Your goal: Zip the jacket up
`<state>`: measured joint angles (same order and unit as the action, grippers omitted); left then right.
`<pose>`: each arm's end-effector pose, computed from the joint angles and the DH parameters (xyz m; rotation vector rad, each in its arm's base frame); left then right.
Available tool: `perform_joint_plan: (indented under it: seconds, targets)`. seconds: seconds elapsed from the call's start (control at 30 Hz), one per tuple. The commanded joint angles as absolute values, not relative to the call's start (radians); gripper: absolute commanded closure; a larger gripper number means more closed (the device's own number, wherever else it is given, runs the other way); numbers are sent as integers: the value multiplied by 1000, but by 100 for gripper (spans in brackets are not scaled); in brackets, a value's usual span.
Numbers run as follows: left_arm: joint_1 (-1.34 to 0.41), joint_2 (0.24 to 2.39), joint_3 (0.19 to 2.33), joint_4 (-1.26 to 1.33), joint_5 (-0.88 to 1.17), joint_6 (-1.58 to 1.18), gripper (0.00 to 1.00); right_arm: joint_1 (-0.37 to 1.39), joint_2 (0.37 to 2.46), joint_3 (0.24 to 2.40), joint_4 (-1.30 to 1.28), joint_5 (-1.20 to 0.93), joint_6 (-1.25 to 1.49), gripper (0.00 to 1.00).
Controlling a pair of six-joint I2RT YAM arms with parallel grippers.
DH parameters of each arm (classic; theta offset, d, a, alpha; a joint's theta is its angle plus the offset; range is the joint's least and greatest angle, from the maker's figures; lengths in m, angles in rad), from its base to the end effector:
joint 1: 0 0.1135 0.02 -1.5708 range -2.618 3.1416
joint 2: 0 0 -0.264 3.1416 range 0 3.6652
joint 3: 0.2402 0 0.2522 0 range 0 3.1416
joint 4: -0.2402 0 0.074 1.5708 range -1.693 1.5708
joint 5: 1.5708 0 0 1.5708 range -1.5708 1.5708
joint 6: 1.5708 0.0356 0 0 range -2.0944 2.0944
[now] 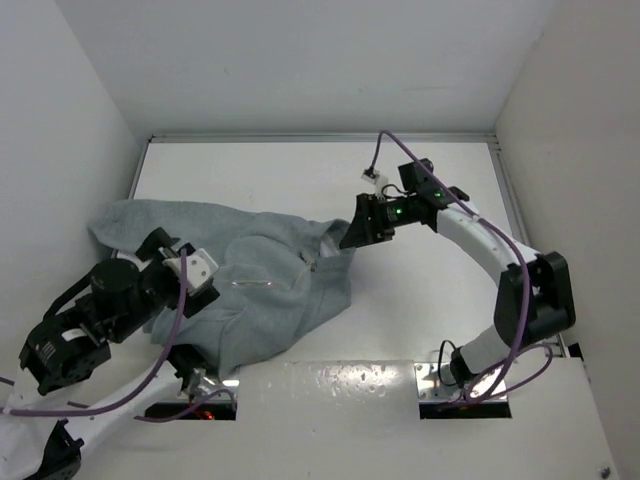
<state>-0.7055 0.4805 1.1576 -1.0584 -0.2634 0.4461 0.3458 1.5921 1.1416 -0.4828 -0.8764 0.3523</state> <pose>0.0363 -0.0188 0.3954 0.9066 1.7143 0.0847 0.3011 0.1375 0.2470 -0.3784 2.5013 1.3830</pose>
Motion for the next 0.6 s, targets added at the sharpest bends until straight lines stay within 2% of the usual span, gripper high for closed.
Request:
perform_joint_plan:
  seconds: [0.0,0.07,0.1,0.27,0.5,0.57]
  targets:
    - [-709,601,1178,-1016,-25,282,0,304,1508,1098,-472,-808,364,24]
    - [-709,623,1152,-979,49,261,0,263,1493,1083,-480,-811,373,24]
    - [-709,682,1152,-970,155,261,0,249,1476,1074,-483,-816,373,24]
    - [-709,914,1190,-885,310,134,0,174,1451,1060,-489,-830,387,24]
    - [-719,1259,1203,-784,324,-1,0,137,1440,1051,-456,-847,413,24]
    - [-729,1287,1178,-775,278,-21,0,123,1447,1068,-475,-850,408,24]
